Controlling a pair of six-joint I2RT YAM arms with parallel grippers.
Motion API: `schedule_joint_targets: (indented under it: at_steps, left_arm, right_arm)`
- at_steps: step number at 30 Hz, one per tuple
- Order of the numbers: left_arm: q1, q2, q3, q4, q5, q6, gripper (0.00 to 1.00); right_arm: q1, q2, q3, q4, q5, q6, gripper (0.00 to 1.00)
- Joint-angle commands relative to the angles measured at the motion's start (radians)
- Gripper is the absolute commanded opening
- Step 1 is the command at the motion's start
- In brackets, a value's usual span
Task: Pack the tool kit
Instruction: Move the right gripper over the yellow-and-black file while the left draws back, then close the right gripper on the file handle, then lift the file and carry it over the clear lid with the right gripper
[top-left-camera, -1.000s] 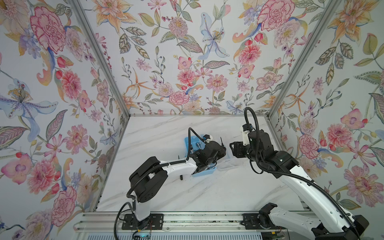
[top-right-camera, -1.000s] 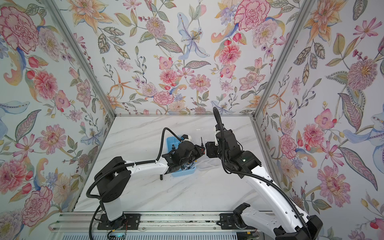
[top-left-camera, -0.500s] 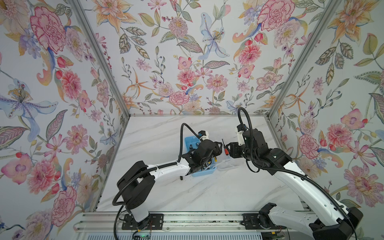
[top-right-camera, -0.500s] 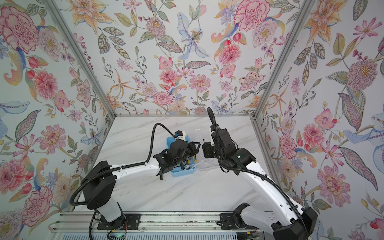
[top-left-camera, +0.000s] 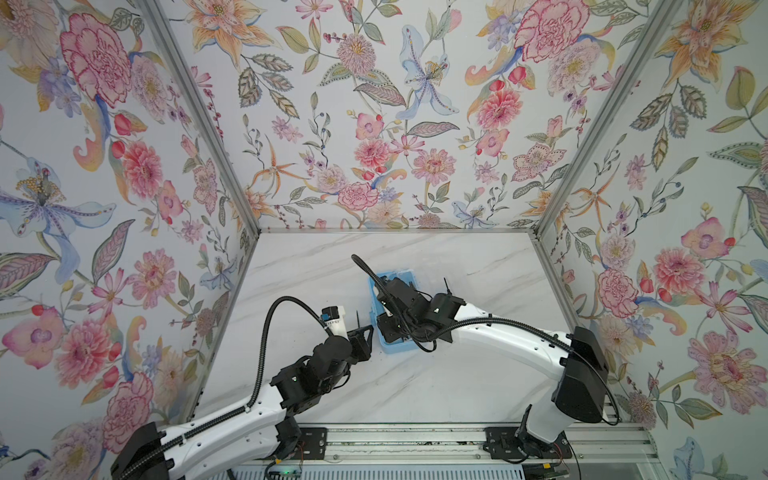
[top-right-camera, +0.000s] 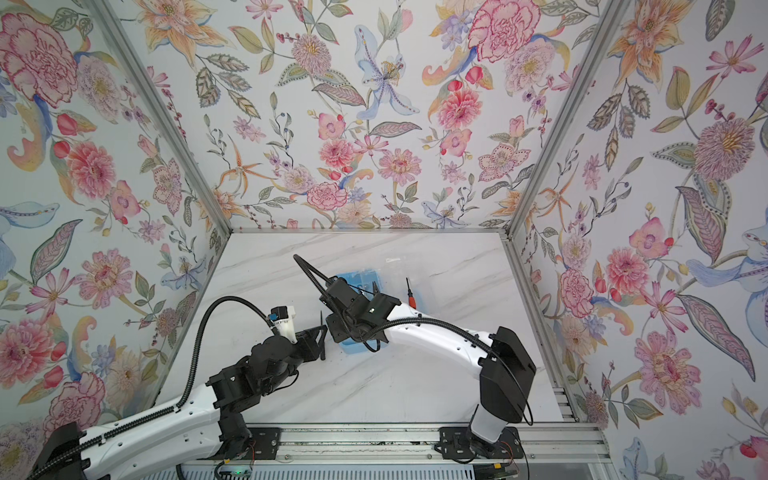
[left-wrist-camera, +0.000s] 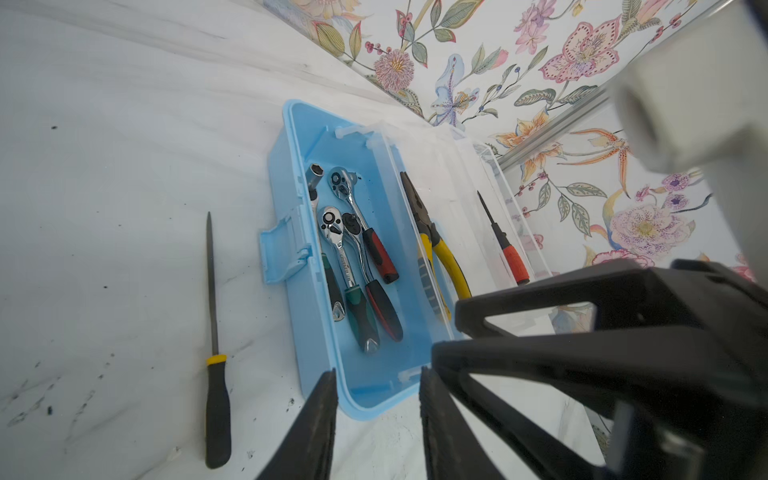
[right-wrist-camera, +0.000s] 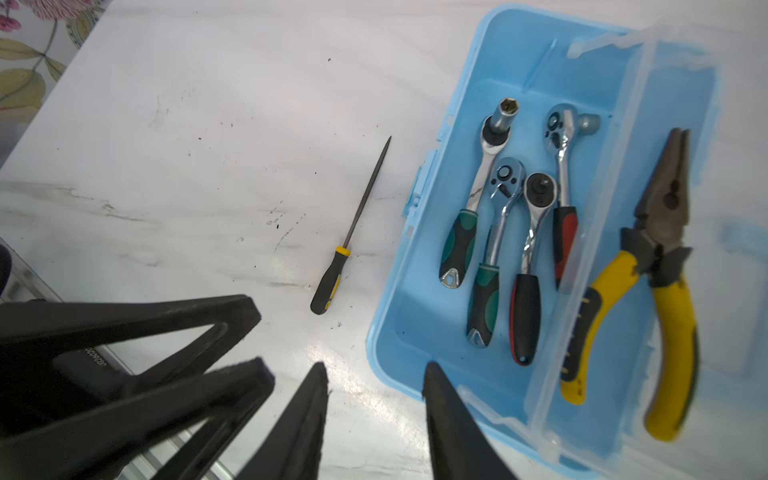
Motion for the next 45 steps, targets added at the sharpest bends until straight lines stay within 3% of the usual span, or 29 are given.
schedule_joint_targets:
  at_steps: [1,7,16,35,45]
  left_arm:
    - [0.011,-0.088,-0.034,-0.097,-0.057,0.008,0.39]
    - [0.011,-0.228,-0.081,-0.179,-0.107,-0.023,0.39]
    - [0.011,-0.412,-0.172,-0.254,-0.137,-0.094,0.39]
    - [0.014,-0.438,-0.204,-0.262,-0.156,-0.108,0.4]
    - [0.035,-0.397,-0.154,-0.228,-0.133,-0.057,0.38]
  right_arm:
    - [0.037,0.107,0.105,-0.033,-0.027,0.021,0.37]
    - [0.065,0.294,0.242,-0.086,-0.04,0.03,0.34]
    - [0.052,0.439,0.303,-0.129,-0.062,0.038,0.36]
    - [0.055,0.524,0.299,-0.134,-0.071,0.093,0.28]
    - [0.035,0.504,0.293,-0.134,-0.06,0.073,0.11]
